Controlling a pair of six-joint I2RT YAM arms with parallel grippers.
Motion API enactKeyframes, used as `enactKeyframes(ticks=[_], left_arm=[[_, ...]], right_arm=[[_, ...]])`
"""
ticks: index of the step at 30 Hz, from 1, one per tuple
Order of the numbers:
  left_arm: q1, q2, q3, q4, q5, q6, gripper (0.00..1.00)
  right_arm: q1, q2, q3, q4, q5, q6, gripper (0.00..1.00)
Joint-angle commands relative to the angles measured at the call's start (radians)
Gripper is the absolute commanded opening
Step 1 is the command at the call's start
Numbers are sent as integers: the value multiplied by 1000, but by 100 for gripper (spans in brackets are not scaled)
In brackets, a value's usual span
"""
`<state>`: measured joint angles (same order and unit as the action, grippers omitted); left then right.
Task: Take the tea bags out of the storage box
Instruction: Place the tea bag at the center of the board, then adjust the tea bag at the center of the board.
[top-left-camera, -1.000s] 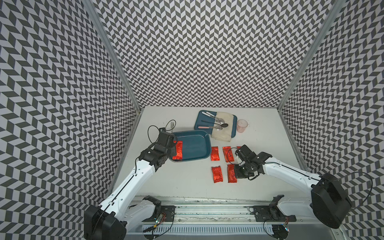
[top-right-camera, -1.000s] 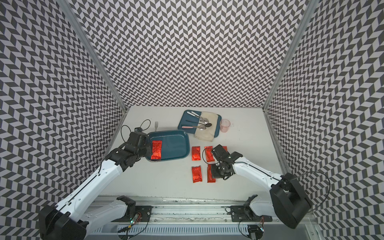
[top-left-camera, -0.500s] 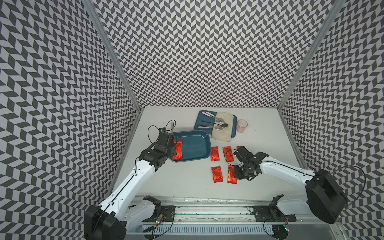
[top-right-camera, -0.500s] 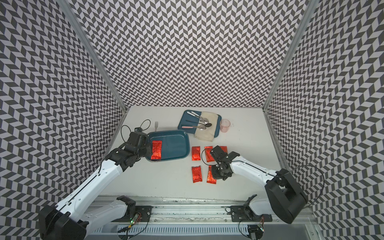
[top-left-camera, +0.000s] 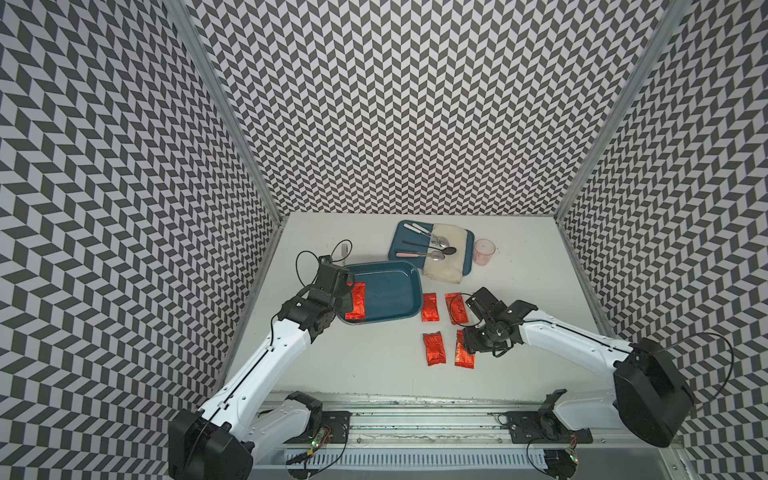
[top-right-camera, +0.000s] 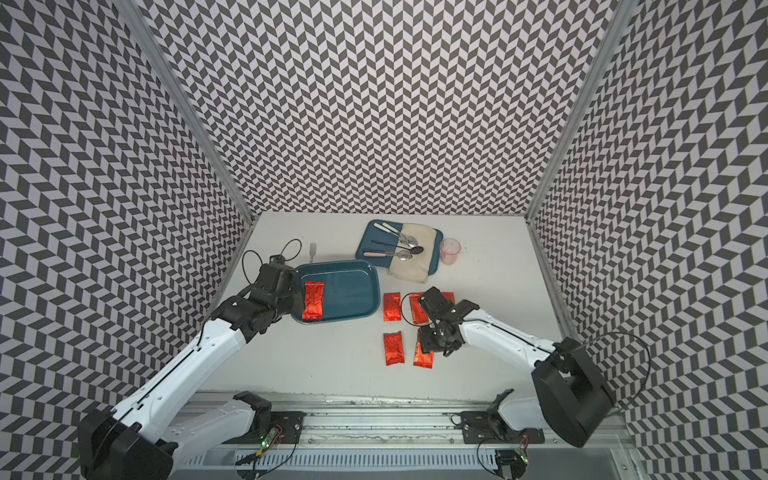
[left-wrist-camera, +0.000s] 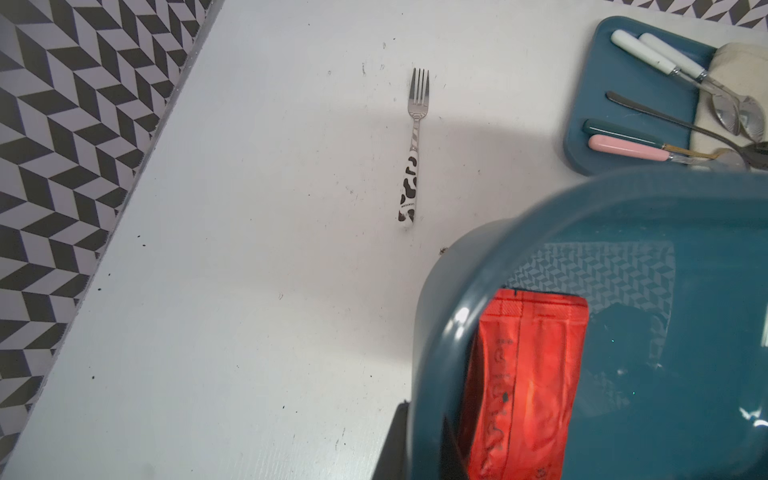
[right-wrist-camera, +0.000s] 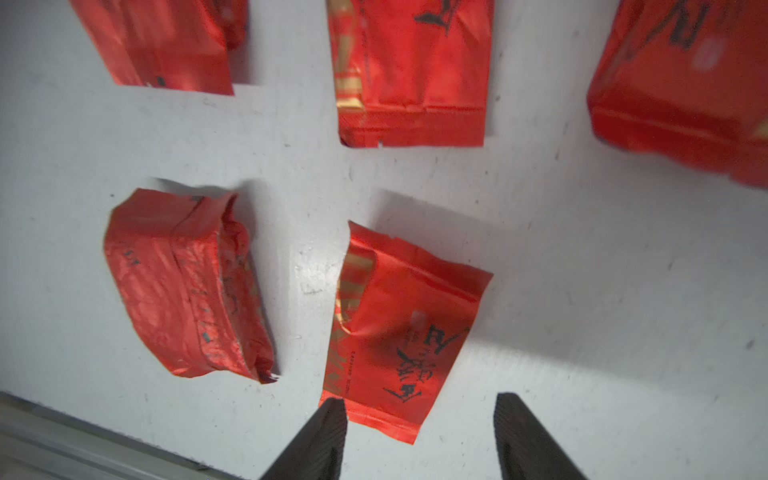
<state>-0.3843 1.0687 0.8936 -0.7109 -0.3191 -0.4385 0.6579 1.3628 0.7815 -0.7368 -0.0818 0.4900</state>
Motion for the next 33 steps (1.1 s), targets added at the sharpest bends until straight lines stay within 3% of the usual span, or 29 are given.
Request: enactKeyframes(ticks=[1, 3, 8, 33], left_arm=[[6, 5, -2, 36, 8, 4, 0], [6, 5, -2, 36, 8, 4, 0], [6, 5, -2, 36, 7, 4, 0], [7, 5, -3, 34, 5, 3, 0]], right_arm=[[3, -15, 13, 58, -3, -7, 82], [5, -3, 6, 88, -15, -7, 97], [18, 40, 4, 126, -34, -22, 100], [187, 229, 73, 10, 226, -10, 81]])
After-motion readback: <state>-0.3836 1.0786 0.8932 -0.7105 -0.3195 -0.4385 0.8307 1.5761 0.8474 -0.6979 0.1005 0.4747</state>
